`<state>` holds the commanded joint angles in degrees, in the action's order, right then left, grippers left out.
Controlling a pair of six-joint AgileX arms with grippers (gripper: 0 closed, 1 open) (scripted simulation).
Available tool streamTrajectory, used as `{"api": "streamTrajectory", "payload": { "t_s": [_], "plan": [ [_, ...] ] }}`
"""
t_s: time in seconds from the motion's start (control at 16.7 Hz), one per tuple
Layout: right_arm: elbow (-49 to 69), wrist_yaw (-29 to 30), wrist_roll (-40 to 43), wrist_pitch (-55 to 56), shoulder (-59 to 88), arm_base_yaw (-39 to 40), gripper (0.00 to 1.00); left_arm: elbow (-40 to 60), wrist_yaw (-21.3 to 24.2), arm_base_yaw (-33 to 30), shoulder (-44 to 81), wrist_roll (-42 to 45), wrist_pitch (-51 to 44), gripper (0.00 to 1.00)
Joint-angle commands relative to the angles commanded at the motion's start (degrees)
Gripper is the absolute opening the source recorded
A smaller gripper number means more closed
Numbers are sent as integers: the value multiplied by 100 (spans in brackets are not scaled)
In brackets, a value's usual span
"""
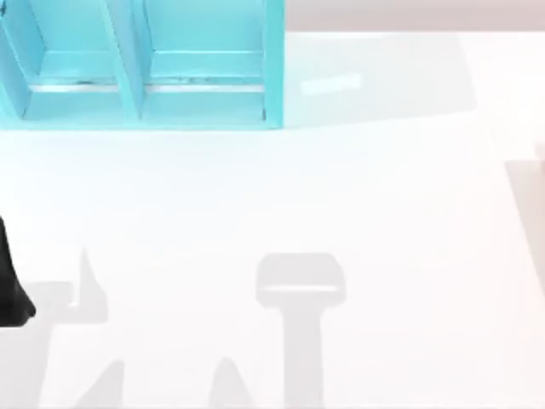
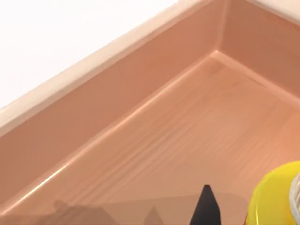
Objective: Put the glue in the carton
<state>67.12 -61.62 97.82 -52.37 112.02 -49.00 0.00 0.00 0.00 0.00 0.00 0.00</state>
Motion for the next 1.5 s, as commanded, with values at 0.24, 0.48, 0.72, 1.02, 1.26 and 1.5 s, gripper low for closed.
{"api": "streamTrajectory", "payload": {
  "t_s": [0.24,0.48,0.72,1.02,1.26,1.5],
  "plan": [
    [-103,-25,-159,188,-2,74,0,0,0,0,0,0,0,100],
    [-103,-25,-159,188,-2,74,15,0,0,0,0,0,0,100],
    [-103,-25,-159,188,-2,74,45,0,0,0,0,0,0,100],
    [-103,-25,-159,188,-2,74,83,0,0,0,0,0,0,100],
    [-103,-25,-159,188,-2,74,100,0,0,0,0,0,0,100],
    [-103,-25,-159,188,-2,74,100,0,0,0,0,0,0,100]
  ]
}}
